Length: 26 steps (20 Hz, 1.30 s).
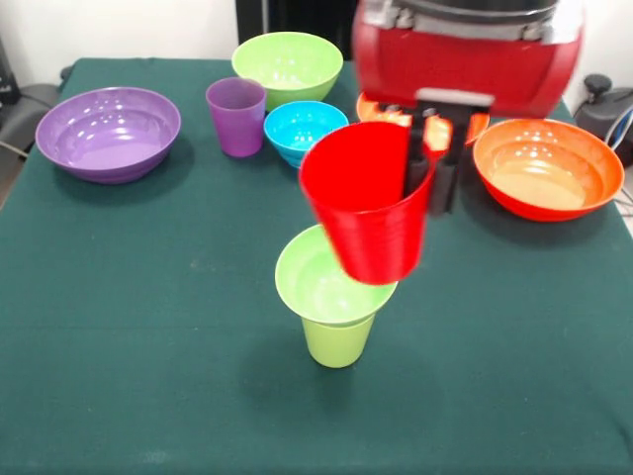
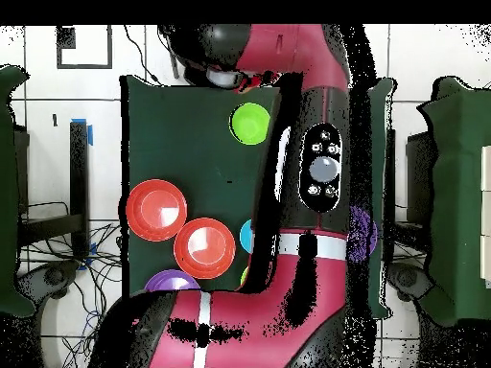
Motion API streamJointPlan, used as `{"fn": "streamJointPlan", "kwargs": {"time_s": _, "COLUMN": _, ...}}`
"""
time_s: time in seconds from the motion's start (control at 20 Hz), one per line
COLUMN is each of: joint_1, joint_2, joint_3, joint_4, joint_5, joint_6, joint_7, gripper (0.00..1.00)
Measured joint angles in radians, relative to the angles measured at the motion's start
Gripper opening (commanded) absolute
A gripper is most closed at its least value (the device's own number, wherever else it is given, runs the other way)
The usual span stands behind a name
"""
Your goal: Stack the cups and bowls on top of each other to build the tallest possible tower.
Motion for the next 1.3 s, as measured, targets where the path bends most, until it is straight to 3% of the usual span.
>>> {"fn": "streamJointPlan", "kwargs": {"time_s": 0.55, "joint_1": -0.01, "joint_2": 0.065, "joint_3": 0.001, "joint_4": -0.091, "joint_5": -0.01, "joint_6": 0.001, "joint_7": -0.054, "gripper": 0.0}}
{"fn": "streamJointPlan", "kwargs": {"time_s": 1.3, "joint_1": 0.003, "joint_2": 0.051, "joint_3": -0.006, "joint_4": -0.054, "joint_5": -0.013, "joint_6": 0.0, "joint_7": -0.054, "gripper": 0.0}}
